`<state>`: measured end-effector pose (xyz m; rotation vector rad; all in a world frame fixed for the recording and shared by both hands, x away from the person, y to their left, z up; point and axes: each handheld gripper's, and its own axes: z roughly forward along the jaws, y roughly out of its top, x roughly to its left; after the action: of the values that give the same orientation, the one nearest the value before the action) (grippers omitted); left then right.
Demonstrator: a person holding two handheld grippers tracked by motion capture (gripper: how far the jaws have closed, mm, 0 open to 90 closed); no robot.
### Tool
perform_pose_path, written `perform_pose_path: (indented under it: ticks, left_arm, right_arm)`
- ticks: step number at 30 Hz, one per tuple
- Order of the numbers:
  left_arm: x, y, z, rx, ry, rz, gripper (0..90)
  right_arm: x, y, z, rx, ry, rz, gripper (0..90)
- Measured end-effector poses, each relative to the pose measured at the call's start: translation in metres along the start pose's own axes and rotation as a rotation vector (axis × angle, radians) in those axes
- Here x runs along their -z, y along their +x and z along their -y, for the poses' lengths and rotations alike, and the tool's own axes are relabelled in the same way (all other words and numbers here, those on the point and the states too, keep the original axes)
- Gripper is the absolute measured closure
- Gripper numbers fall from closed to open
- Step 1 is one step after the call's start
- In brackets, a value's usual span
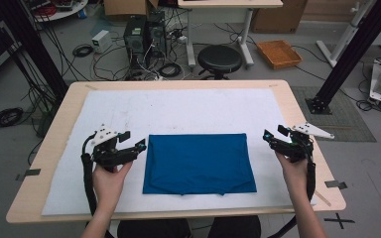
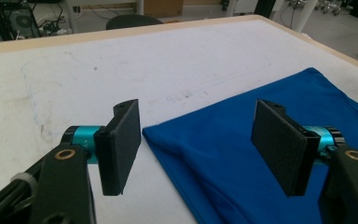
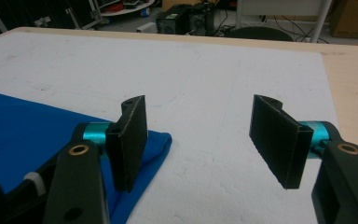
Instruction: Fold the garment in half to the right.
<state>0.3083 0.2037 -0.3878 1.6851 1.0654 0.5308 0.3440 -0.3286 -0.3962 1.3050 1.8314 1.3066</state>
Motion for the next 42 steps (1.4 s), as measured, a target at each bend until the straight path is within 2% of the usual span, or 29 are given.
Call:
perform_pose_path:
  ticks: [3, 9, 15, 17, 19, 22, 25, 28, 31, 34, 37, 42]
  left_arm:
    - [0.006, -0.002, 0.008, 0.025, 0.013, -0.007, 33.0]
    - [0.014, -0.009, 0.031, 0.074, 0.070, 0.050, 33.0]
    - [0.014, -0.012, 0.056, 0.149, 0.150, 0.076, 34.1]
    - [0.013, -0.013, 0.063, 0.194, 0.179, 0.100, 35.6]
    - [0.012, -0.016, 0.066, 0.212, 0.195, 0.104, 39.9]
    - [0.010, -0.019, 0.070, 0.233, 0.209, 0.102, 40.2]
    - [0.008, -0.023, 0.073, 0.238, 0.234, 0.089, 44.5]
    - [0.003, -0.025, 0.077, 0.245, 0.258, 0.081, 45.1]
    - [0.002, -0.027, 0.076, 0.242, 0.264, 0.065, 50.0]
    - [0.001, -0.030, 0.076, 0.244, 0.262, 0.047, 50.9]
    - [0.000, -0.034, 0.076, 0.227, 0.266, 0.050, 52.7]
    - [-0.002, -0.040, 0.076, 0.209, 0.268, 0.022, 59.1]
  right_arm:
    - [-0.002, 0.000, 0.001, -0.008, 0.006, 0.002, 36.9]
    - [-0.002, 0.001, 0.000, -0.001, 0.005, 0.001, 36.9]
    - [-0.002, 0.002, 0.001, -0.001, 0.009, -0.002, 36.9]
    - [-0.003, 0.002, 0.001, 0.001, 0.011, -0.001, 36.9]
    - [-0.004, 0.002, 0.002, 0.004, 0.016, 0.000, 36.9]
    - [-0.005, 0.002, 0.003, 0.008, 0.025, 0.001, 36.9]
    - [-0.005, 0.002, 0.003, 0.008, 0.025, 0.002, 36.9]
    - [-0.005, 0.002, 0.003, 0.010, 0.024, 0.000, 36.9]
    - [-0.005, 0.003, 0.003, 0.007, 0.027, 0.001, 36.8]
    - [-0.006, 0.003, 0.003, 0.009, 0.027, -0.003, 36.9]
    - [-0.007, 0.005, 0.003, 0.011, 0.029, -0.006, 36.9]
    - [-0.007, 0.011, 0.001, 0.020, 0.027, -0.018, 36.9]
